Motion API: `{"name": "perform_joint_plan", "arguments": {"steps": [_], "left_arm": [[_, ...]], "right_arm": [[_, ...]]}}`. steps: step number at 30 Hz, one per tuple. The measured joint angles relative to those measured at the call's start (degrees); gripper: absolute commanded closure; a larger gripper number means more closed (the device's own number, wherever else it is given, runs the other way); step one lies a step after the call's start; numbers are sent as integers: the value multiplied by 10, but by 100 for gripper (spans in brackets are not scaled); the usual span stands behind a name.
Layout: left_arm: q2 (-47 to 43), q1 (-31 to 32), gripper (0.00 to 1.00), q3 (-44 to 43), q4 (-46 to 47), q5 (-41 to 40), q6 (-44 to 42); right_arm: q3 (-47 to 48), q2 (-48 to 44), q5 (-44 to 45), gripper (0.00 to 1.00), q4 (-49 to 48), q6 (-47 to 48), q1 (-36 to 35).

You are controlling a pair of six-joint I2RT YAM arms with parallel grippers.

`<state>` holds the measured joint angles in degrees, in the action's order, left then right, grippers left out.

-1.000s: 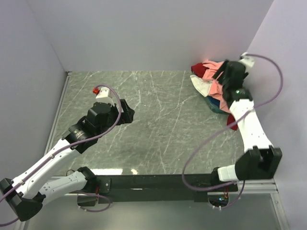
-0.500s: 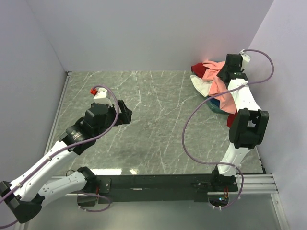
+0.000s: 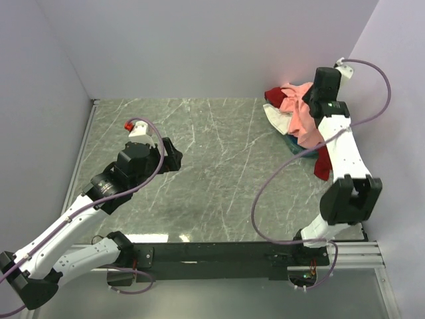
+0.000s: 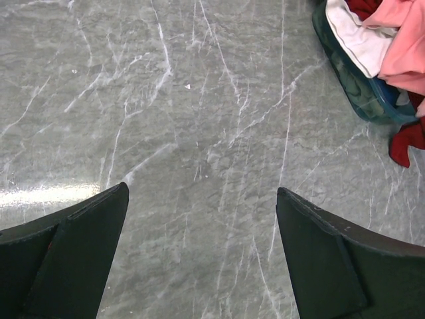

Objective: Fold and stack the t-shirts
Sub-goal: Grab the tshirt from the pile, then move the tshirt to the center of the board

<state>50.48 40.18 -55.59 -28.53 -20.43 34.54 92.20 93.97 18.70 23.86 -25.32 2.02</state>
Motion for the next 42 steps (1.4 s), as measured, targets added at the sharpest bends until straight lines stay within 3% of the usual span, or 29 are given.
{"name": "perform_joint_plan", "arguments": {"steps": [8, 15, 22, 27, 30, 34, 37, 38, 40, 42], "left_arm": [[0, -1, 1, -4, 1, -5, 4], [0, -5, 1, -15, 8, -25, 17], [-13, -9, 1, -20, 9, -47, 28], [-24, -12, 1, -20, 8, -58, 38], [-26, -14, 1, -20, 7, -64, 42], [-26, -15, 1, -19, 5, -69, 45], [-26, -15, 2, -15, 5, -70, 54], [-26, -15, 2, -11, 7, -70, 57], [-25, -16, 4, 3, 10, -73, 69], [-21, -17, 7, 21, 14, -77, 83]], "right_arm": [[47, -144, 2, 100, 1, 28, -109], [139, -191, -27, 100, -32, 65, -287], [265, -139, -62, 100, -49, 88, -424], [374, -51, -68, 100, -53, 103, -472], [359, -31, -58, 100, -51, 105, -466], [275, -22, -92, 100, -59, 73, -395], [128, -41, -130, 76, -81, 21, -307], [65, -48, -142, 63, -94, 4, -274], [-53, -53, -164, 50, -105, -29, -217], [-155, -58, -172, 46, -108, -50, -177]]}}
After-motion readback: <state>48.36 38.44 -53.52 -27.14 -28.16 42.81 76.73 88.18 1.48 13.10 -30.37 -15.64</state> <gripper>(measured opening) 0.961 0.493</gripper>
